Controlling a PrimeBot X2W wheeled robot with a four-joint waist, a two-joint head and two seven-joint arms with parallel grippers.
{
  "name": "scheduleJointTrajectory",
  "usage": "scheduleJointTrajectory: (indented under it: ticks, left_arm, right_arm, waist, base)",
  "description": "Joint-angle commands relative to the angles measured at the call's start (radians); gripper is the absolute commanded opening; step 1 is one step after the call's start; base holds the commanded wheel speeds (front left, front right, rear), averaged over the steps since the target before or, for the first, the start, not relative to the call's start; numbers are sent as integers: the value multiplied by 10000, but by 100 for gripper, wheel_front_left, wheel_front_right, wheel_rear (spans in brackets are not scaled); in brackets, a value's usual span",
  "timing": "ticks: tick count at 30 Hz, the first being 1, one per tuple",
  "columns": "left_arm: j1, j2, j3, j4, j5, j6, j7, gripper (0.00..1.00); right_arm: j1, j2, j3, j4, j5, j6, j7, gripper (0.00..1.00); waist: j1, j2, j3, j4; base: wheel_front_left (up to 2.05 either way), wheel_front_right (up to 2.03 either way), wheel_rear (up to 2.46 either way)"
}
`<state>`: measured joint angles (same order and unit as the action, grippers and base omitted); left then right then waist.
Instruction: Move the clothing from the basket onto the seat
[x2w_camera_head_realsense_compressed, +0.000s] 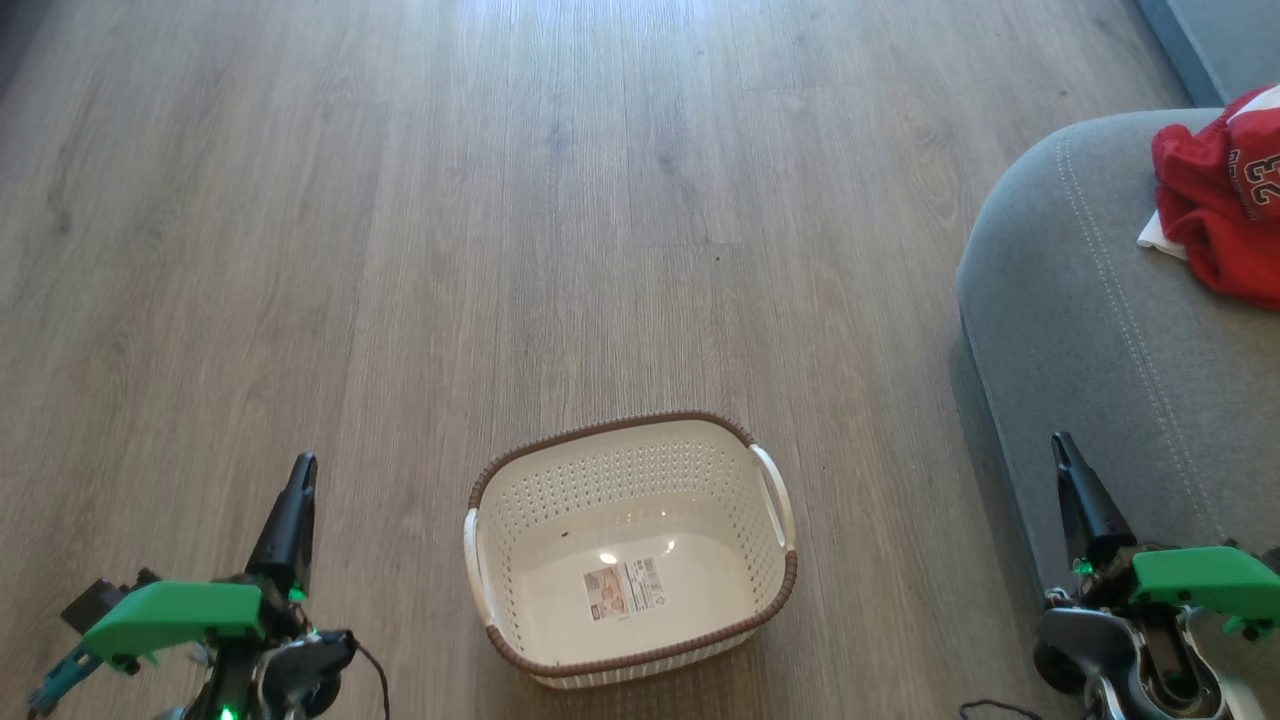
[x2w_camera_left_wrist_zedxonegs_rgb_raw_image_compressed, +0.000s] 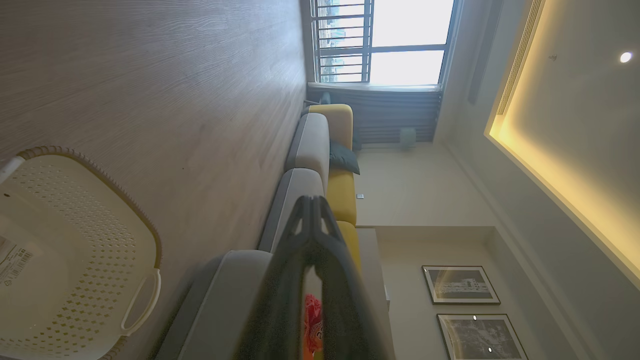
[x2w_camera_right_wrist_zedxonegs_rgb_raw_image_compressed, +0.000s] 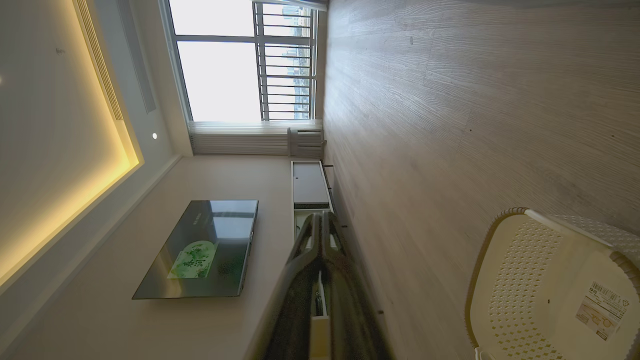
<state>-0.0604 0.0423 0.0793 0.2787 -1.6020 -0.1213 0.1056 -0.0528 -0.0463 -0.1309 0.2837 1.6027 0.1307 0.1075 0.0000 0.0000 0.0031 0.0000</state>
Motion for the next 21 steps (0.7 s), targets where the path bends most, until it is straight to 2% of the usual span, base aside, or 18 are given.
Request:
scheduleJointTrajectory:
  ticks: [1, 21]
  left_arm:
    - [-476, 79, 345, -335, -66, -94, 77, 0]
    - [-476, 79, 345, -335, -67, -94, 76, 0]
  right_arm:
    - [-552, -39, 172, -389, 59, 0, 57, 0]
    - [-551, -39, 172, -389, 60, 0, 56, 0]
  waist:
    - [0, 0, 0, 0]
    - [0, 0, 0, 0]
  base:
    - [0, 0, 0]
    - [0, 0, 0]
